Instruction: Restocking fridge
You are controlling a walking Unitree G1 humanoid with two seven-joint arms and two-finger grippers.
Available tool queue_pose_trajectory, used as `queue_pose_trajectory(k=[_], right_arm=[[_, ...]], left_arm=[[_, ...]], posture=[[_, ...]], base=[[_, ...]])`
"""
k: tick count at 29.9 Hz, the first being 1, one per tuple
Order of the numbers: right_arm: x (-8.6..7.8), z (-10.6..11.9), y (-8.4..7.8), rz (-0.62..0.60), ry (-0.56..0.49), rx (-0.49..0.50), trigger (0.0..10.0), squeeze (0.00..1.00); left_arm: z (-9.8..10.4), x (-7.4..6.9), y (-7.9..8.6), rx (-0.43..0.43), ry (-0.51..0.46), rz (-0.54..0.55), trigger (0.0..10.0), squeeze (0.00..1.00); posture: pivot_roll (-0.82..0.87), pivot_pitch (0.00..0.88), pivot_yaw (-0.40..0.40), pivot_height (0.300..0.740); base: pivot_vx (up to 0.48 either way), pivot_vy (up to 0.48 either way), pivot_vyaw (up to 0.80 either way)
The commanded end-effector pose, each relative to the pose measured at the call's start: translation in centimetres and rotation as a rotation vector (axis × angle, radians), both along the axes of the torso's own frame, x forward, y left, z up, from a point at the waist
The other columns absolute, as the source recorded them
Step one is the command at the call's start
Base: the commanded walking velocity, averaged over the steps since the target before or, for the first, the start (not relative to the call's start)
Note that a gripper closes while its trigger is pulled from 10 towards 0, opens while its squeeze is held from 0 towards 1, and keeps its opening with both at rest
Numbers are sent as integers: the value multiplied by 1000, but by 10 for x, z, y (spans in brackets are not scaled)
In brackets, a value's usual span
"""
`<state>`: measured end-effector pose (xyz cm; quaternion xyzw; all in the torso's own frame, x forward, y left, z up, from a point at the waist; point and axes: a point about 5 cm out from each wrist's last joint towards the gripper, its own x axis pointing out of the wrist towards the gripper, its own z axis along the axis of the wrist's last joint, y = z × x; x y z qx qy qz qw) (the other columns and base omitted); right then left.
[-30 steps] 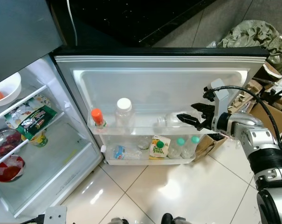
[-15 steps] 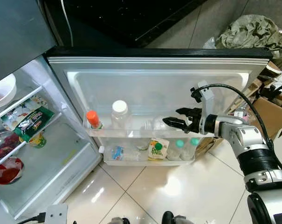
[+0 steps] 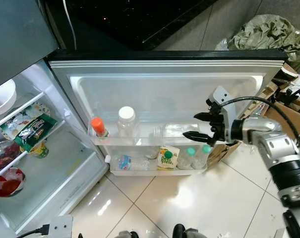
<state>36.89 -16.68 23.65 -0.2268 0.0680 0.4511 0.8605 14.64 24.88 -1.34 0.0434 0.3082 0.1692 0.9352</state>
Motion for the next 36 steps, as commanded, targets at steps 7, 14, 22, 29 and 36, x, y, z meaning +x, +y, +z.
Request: queue_pose_trajectory(k=[7,14,22,29,36], right_arm=[[14,4,-6,-111,-101,-62,10000,0],[18,14,-3,-156,-186,-12,10000,0],[5,18,12,49,-344,-208,10000,0],[2,11,15,191,-381,-437,10000,0],[9,4,20,212,-411,-524,10000,0]], left_arm=[[-10,-11,1,-1,59,4,10000,0],[-10,-9,0,-1,57,5,10000,0],[-11,-8,0,-2,55,2,10000,0],[-12,-5,0,-5,52,0,10000,0],[-13,-3,0,-4,51,-2,10000,0]], posture=[[10,330,-16,710],[11,328,-18,710],[2,320,-15,710],[0,311,-18,710],[0,304,-17,710]], base=[[0,0,0],[0,0,0],[0,0,0],[0,0,0],[0,0,0]])
